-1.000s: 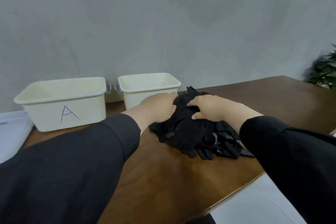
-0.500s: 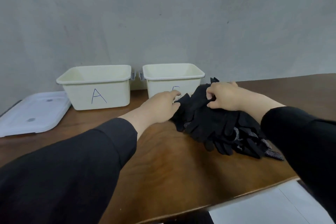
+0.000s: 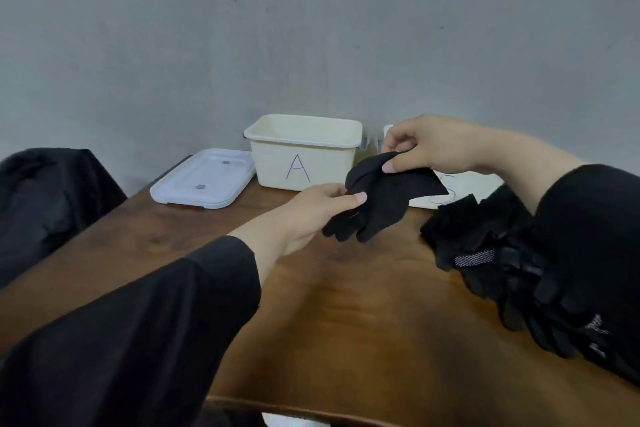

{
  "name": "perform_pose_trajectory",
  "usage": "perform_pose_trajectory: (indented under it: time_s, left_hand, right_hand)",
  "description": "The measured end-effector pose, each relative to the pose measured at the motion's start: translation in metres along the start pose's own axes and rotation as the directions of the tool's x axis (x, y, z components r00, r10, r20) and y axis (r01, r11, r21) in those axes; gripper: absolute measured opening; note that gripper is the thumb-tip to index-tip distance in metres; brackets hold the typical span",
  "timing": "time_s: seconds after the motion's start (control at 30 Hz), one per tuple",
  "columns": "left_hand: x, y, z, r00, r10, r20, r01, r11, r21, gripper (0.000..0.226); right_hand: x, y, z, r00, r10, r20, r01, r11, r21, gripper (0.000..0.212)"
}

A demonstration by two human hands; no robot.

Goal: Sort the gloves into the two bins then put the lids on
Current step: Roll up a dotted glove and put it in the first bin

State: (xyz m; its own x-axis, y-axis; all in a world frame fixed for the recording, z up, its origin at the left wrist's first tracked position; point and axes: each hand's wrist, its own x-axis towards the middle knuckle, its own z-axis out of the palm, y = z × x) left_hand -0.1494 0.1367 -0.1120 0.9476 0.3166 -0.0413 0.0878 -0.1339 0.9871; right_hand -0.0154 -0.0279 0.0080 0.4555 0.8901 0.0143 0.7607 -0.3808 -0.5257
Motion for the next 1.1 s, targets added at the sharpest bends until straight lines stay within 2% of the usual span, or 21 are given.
perform_pose_trajectory:
  time_s: [0.1, 0.17, 0.23, 0.3, 0.33, 0.37, 0.43, 0.47, 0.5, 0.53, 0.67, 0.77, 0.83, 0.97, 1.1]
  left_hand:
    - [-0.008, -0.007, -0.029, 0.999, -0.016, -0.047, 0.009, 0.990, -0.142, 0.023]
    - [-0.007, -0.001, -0.049, 0.990, -0.024, -0.137, -0.010, 0.971, -0.240, 0.018]
    - [0.003, 0.009, -0.071, 0.973, -0.009, -0.232, -0.054, 0.964, -0.261, 0.010]
    - [0.018, 0.018, -0.092, 0.946, -0.004, -0.324, -0.081, 0.965, -0.248, 0.024]
    - [0.026, 0.016, -0.101, 0.926, -0.003, -0.379, -0.060, 0.986, -0.155, 0.036]
    - [0.033, 0.010, -0.109, 0.898, 0.024, -0.439, -0.010, 0.999, 0.035, 0.043]
    - [0.037, -0.015, -0.118, 0.835, 0.143, -0.531, 0.126, 0.890, 0.437, 0.044]
    - [0.034, -0.032, -0.119, 0.816, 0.203, -0.541, 0.162, 0.819, 0.551, 0.039]
    - [0.030, -0.051, -0.119, 0.818, 0.227, -0.528, 0.183, 0.768, 0.613, 0.033]
    - [0.025, -0.070, -0.119, 0.833, 0.236, -0.500, 0.189, 0.728, 0.659, 0.029]
    - [0.013, -0.121, -0.130, 0.895, 0.259, -0.363, 0.122, 0.640, 0.758, 0.022]
    - [0.017, -0.126, -0.135, 0.946, 0.248, -0.210, 0.050, 0.527, 0.848, 0.030]
    - [0.026, -0.127, -0.134, 0.962, 0.238, -0.136, 0.003, 0.487, 0.873, 0.031]
    - [0.050, -0.126, -0.134, 0.956, 0.281, -0.079, -0.081, 0.515, 0.853, 0.021]
    - [0.077, -0.124, -0.136, 0.948, 0.305, -0.088, -0.102, 0.557, 0.824, 0.020]
  right_hand:
    - [0.026, -0.012, 0.019, 0.999, -0.043, -0.001, 0.043, 0.989, 0.142, 0.016]
    - [0.040, -0.011, 0.028, 0.997, -0.037, -0.074, 0.057, 0.954, 0.295, 0.021]
    - [0.050, -0.004, 0.043, 0.982, 0.056, -0.182, 0.038, 0.880, 0.474, 0.024]
    - [0.056, 0.008, 0.069, 0.953, 0.205, -0.225, -0.016, 0.772, 0.636, 0.022]
    - [0.056, 0.014, 0.089, 0.942, 0.267, -0.204, -0.062, 0.735, 0.675, 0.020]
    - [0.054, 0.022, 0.111, 0.936, 0.306, -0.173, -0.128, 0.755, 0.644, 0.017]
    - [0.047, 0.040, 0.155, 0.949, 0.290, -0.125, -0.244, 0.924, 0.294, 0.014]
    - [0.041, 0.047, 0.174, 0.955, 0.267, -0.127, -0.258, 0.963, 0.082, 0.019]
    - [0.038, 0.053, 0.187, 0.961, 0.229, -0.156, -0.241, 0.969, -0.059, 0.024]
    - [0.034, 0.056, 0.195, 0.963, 0.192, -0.187, -0.213, 0.972, -0.100, 0.027]
    - [0.030, 0.061, 0.201, 0.966, 0.056, -0.252, -0.059, 0.998, -0.006, 0.012]
    - [0.030, 0.064, 0.202, 0.985, 0.017, -0.174, -0.017, 1.000, 0.000, 0.007]
    - [0.029, 0.065, 0.205, 0.989, 0.018, -0.143, -0.014, 0.999, 0.029, 0.007]
    - [0.030, 0.059, 0.212, 0.982, 0.025, -0.187, -0.016, 0.999, 0.052, 0.012]
    - [0.030, 0.051, 0.223, 0.982, -0.025, -0.190, 0.020, 0.999, -0.025, 0.031]
